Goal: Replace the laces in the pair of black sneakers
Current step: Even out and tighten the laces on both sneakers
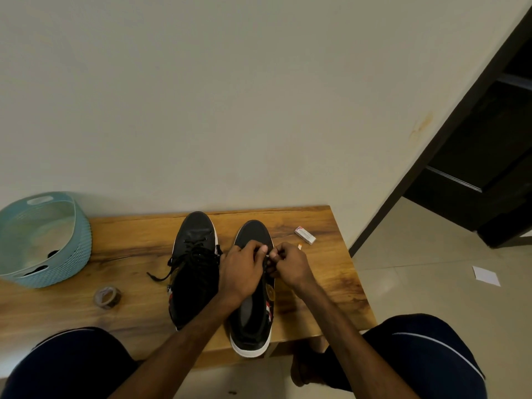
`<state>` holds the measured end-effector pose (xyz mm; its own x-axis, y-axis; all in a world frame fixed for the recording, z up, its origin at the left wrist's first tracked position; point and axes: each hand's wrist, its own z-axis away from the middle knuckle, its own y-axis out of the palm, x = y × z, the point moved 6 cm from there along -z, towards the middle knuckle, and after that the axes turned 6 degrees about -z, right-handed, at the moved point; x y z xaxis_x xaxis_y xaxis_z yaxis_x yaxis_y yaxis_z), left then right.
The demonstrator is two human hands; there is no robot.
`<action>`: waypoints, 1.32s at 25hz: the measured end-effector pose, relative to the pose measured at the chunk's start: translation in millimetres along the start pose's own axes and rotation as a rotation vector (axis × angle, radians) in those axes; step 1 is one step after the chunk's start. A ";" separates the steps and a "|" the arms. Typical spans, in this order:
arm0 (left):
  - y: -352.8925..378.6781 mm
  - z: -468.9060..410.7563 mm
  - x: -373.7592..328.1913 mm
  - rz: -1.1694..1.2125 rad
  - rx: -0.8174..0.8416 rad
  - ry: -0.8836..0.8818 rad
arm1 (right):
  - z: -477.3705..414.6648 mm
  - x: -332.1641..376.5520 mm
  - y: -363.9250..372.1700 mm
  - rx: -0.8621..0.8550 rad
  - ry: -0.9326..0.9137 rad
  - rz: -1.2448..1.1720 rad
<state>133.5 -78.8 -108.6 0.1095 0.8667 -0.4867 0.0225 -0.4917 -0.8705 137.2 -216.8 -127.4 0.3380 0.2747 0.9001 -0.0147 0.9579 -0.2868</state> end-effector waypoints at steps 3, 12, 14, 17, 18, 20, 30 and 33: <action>6.9 -5.5 12.9 0.184 0.046 -0.043 | -4.7 -0.9 -0.1 0.042 0.042 -0.051; 10.0 -6.8 19.6 0.242 0.069 -0.078 | -3.1 5.6 9.6 -0.126 -0.128 0.299; 7.6 -5.3 16.5 0.181 0.065 -0.052 | -1.5 0.4 3.8 -0.157 -0.035 0.076; -5.8 1.7 3.5 -0.029 -0.023 0.060 | 3.5 2.7 -18.2 -0.255 0.028 -0.170; -14.2 7.2 0.4 -0.112 -0.097 0.084 | 6.2 7.4 -25.3 -0.288 0.030 -0.245; -27.5 19.9 0.4 -0.196 -0.192 0.073 | 11.7 27.4 -31.6 -0.265 0.022 -0.539; -21.1 40.8 2.9 -0.389 -0.090 -0.007 | 48.2 103.0 -100.1 -0.187 -0.380 -0.176; -18.5 43.9 5.6 -0.350 -0.032 -0.024 | 34.8 63.8 -37.6 0.020 -0.358 0.622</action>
<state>90.1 -61.2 -98.5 0.0660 0.9847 -0.1614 0.0856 -0.1667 -0.9823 126.6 -232.4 -47.8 -0.0679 0.7778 0.6249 -0.1224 0.6151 -0.7789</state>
